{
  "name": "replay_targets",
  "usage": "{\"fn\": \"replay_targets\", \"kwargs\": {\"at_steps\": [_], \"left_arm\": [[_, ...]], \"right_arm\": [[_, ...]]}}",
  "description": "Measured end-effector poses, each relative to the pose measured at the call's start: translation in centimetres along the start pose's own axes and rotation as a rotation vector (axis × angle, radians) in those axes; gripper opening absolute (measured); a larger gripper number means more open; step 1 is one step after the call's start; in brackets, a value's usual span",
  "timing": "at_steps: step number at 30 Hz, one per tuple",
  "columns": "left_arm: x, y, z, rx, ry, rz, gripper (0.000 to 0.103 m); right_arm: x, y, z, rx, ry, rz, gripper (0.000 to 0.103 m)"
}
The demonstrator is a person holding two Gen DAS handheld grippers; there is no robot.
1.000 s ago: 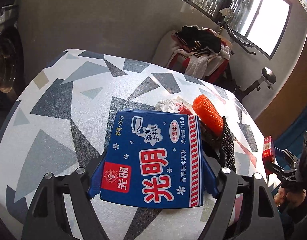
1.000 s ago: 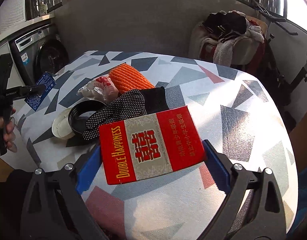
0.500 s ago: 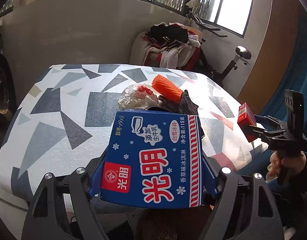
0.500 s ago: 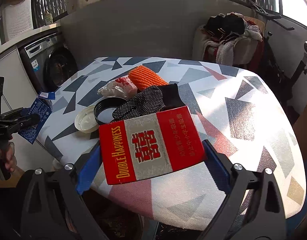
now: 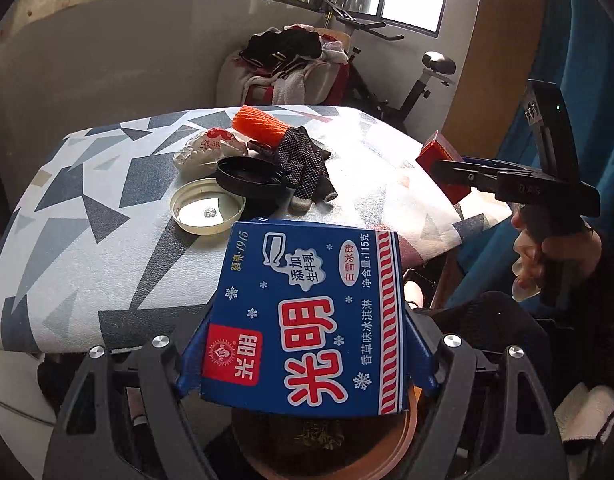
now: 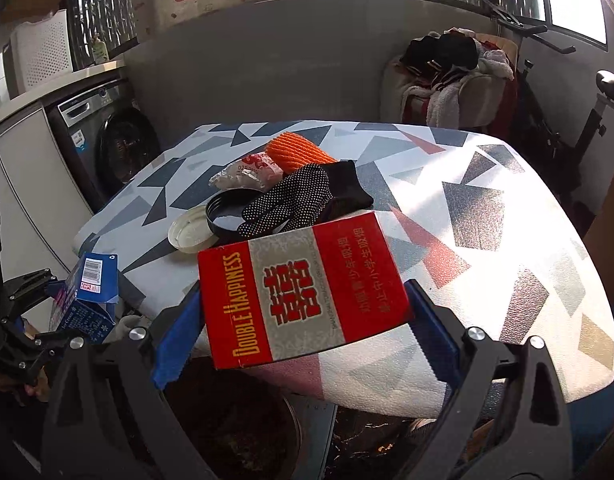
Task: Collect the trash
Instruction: 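Carry both boxes to the brown bin while the left gripper releases the blue box inside, then lower the red cigarette box into the bin and open the right gripper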
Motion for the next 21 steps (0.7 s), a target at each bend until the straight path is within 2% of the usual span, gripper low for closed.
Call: {"fn": "replay_targets", "kwargs": {"at_steps": [7, 9, 10, 12, 16, 19, 21], "left_arm": [[-1.1, 1.4, 0.8, -0.016, -0.030, 0.035, 0.079], [-1.2, 1.4, 0.6, -0.025, -0.018, 0.037, 0.084], [-1.3, 1.5, 0.4, -0.032, -0.010, 0.037, 0.091], [-1.5, 1.6, -0.1, -0.036, 0.005, 0.042, 0.093], [-1.7, 1.2, -1.1, 0.028, 0.042, 0.057, 0.094], [-1.8, 0.1, -1.9, 0.093, 0.073, 0.040, 0.096], [-1.9, -0.9, -2.3, 0.109, 0.083, 0.013, 0.097]], "right_arm": [[-0.8, -0.3, -0.3, 0.005, -0.006, 0.001, 0.093], [-0.9, -0.4, -0.4, 0.005, -0.004, 0.001, 0.093], [-1.0, -0.4, -0.4, 0.006, -0.004, 0.000, 0.093], [-1.2, -0.6, -0.5, 0.005, -0.003, -0.002, 0.093], [-1.9, -1.2, -0.5, 0.008, -0.005, -0.003, 0.093], [-2.9, -2.0, -0.3, 0.013, -0.012, -0.004, 0.093], [-3.8, -2.8, 0.0, 0.015, -0.024, -0.018, 0.093]]}}
Point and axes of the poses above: each gripper's, at about its wrist camera, not at the fingertips, and z roughly the way its jaws point, y to its right, x to its top, the point moved 3 cm from there along z, roughly the way its jaws point, and after that the axes turned 8 degrees about -x, right-handed, at the moved point
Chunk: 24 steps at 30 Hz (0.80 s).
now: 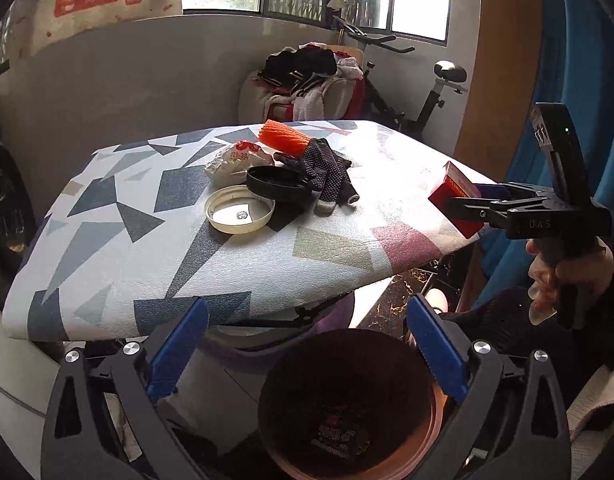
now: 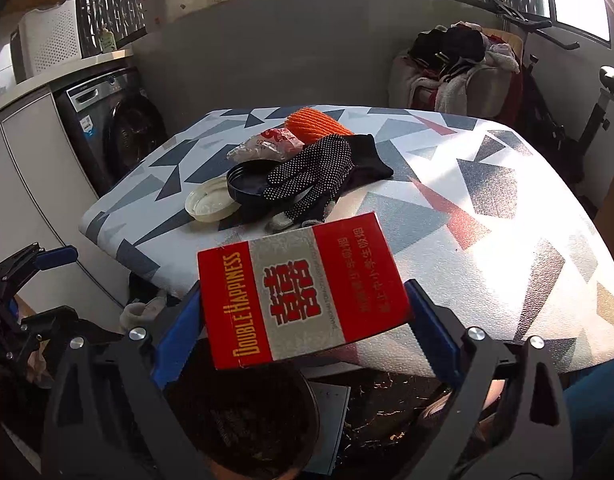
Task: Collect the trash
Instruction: 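Lower the red cigarette box into the bin and open the right gripper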
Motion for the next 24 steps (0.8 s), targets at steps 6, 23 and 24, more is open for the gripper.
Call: {"fn": "replay_targets", "kwargs": {"at_steps": [6, 23, 24], "left_arm": [[-0.9, -2.1, -0.8, 0.045, 0.018, -0.047, 0.097], [-2.8, -3.3, -0.3, 0.055, 0.001, -0.124, 0.097], [-2.8, -3.3, -0.3, 0.055, 0.000, -0.127, 0.097]], "right_arm": [[-3.4, -2.9, 1.5, 0.041, -0.066, -0.048, 0.093], [-8.1, -9.2, 3.9, 0.120, -0.199, -0.261, 0.094], [-8.1, -9.1, 4.0, 0.120, -0.201, -0.261, 0.094]]}}
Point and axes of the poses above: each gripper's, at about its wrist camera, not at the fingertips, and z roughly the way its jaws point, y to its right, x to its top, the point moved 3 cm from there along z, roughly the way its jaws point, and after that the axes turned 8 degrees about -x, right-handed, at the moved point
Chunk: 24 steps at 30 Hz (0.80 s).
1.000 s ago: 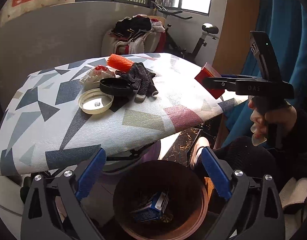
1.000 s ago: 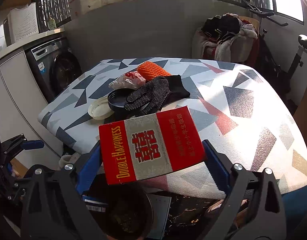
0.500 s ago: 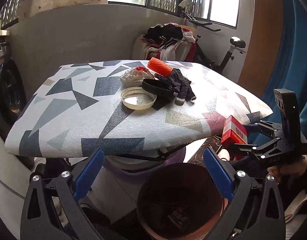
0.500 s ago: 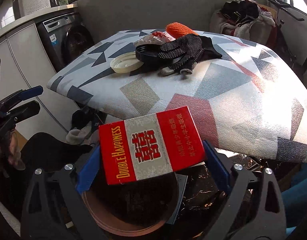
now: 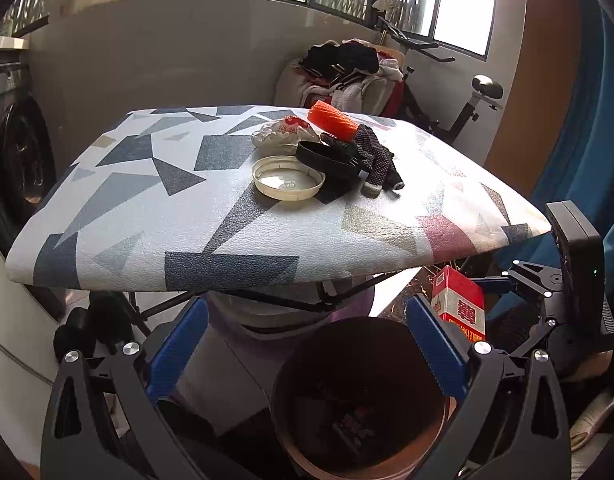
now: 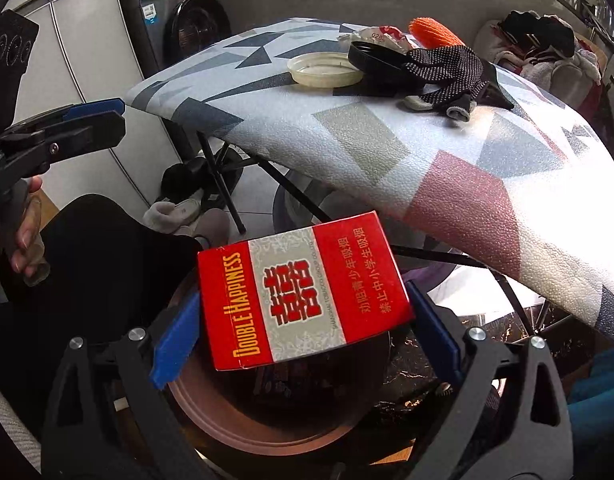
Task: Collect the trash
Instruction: 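Lower the red cigarette box into the bin and open the right gripper, then raise both tools from the bin back over the board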
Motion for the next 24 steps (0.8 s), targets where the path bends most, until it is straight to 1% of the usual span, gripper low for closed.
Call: {"fn": "replay_targets", "kwargs": {"at_steps": [10, 12, 16, 24], "left_arm": [[-0.06, 0.25, 0.27, 0.001, -0.012, 0.005, 0.097], [-0.07, 0.25, 0.31, 0.001, -0.014, 0.004, 0.097], [-0.09, 0.18, 0.38, 0.001, -0.015, 0.000, 0.097], [-0.13, 0.10, 0.40, 0.001, -0.017, -0.001, 0.097]], "right_arm": [[-0.18, -0.11, 0.01, -0.005, -0.010, -0.015, 0.094], [-0.19, -0.36, 0.04, -0.004, -0.013, -0.028, 0.097], [-0.16, -0.69, 0.10, -0.010, -0.015, -0.045, 0.097], [-0.12, 0.30, 0.08, -0.036, -0.011, -0.001, 0.097]]}}
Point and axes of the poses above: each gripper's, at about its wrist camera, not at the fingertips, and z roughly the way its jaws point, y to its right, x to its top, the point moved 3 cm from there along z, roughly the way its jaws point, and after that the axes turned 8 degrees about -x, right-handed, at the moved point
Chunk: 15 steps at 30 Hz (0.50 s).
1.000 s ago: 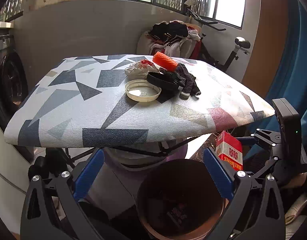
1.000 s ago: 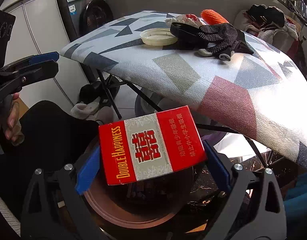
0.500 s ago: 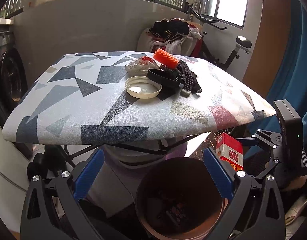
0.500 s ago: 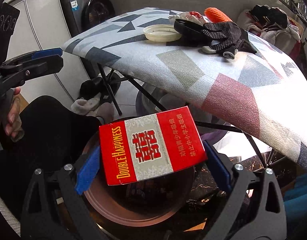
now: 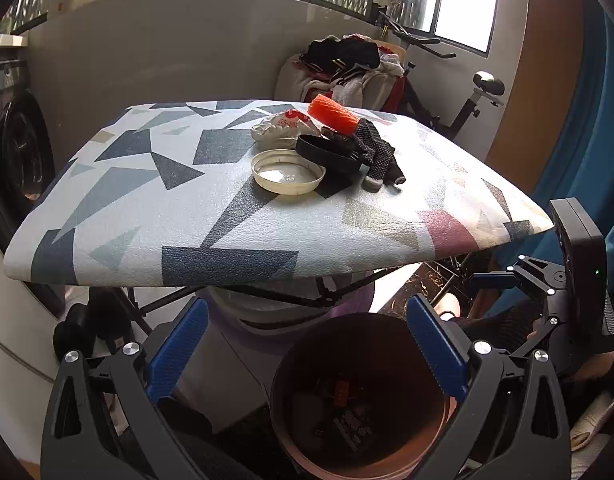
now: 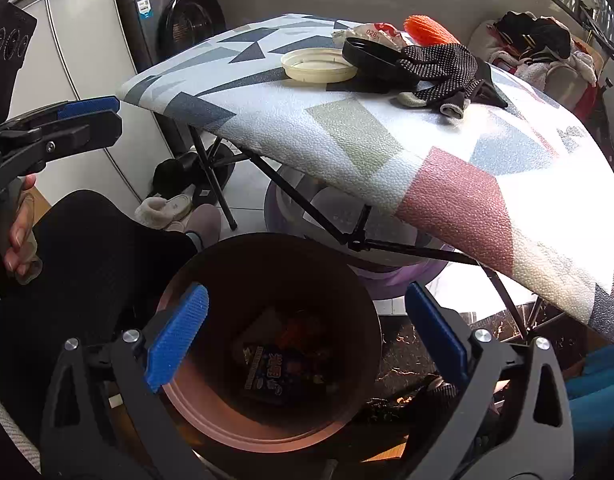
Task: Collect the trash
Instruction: 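Raise both tools from the bin back over the board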
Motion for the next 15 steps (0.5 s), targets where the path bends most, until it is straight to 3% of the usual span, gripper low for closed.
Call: {"fn": "replay_targets", "kwargs": {"at_steps": [15], "left_arm": [[0.7, -1.3, 0.3, 0.011, -0.014, -0.043, 0.097]], "right_arm": [[0.9, 2.8, -0.5, -0.078, 0.035, 0.081, 0.097]]}}
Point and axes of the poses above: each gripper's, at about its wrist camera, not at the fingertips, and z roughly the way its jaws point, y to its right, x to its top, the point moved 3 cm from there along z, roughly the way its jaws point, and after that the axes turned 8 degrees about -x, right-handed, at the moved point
